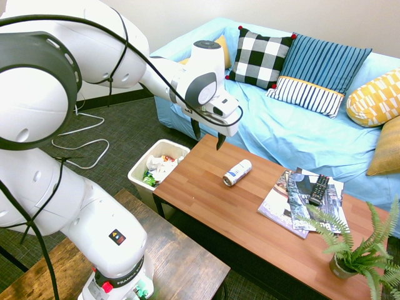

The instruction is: Throw the can in the trash bin

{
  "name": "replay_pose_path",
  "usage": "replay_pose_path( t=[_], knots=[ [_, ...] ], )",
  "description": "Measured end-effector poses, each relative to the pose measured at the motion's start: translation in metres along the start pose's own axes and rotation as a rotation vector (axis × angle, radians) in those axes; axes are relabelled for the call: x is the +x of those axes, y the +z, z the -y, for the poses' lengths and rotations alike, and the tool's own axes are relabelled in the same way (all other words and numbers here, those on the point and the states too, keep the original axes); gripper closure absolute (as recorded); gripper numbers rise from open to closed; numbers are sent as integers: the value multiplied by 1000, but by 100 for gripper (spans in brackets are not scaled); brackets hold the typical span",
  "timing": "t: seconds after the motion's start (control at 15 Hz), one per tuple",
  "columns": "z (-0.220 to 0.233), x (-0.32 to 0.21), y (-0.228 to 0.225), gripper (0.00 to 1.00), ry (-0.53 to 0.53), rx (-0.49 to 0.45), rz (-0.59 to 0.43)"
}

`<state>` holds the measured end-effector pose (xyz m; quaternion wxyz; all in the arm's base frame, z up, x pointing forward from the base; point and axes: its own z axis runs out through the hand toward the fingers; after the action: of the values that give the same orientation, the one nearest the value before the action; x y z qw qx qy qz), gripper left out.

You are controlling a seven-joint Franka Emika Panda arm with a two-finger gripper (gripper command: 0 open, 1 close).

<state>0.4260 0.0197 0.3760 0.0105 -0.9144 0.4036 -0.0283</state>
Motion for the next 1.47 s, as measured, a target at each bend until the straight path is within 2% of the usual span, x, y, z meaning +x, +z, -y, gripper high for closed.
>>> replay_pose_path(
  t=[0.27,0.53,0.73,1.27,1.47],
  knots=[
    [20,3,11,0,30,5,-24],
    [66,26,73,0,156,-43,-95],
    [80,59,116,0,269,-91,-138],
    [98,117,233,0,395,-173,-92],
    [105,135,269,0,408,-181,-67]
  ],
)
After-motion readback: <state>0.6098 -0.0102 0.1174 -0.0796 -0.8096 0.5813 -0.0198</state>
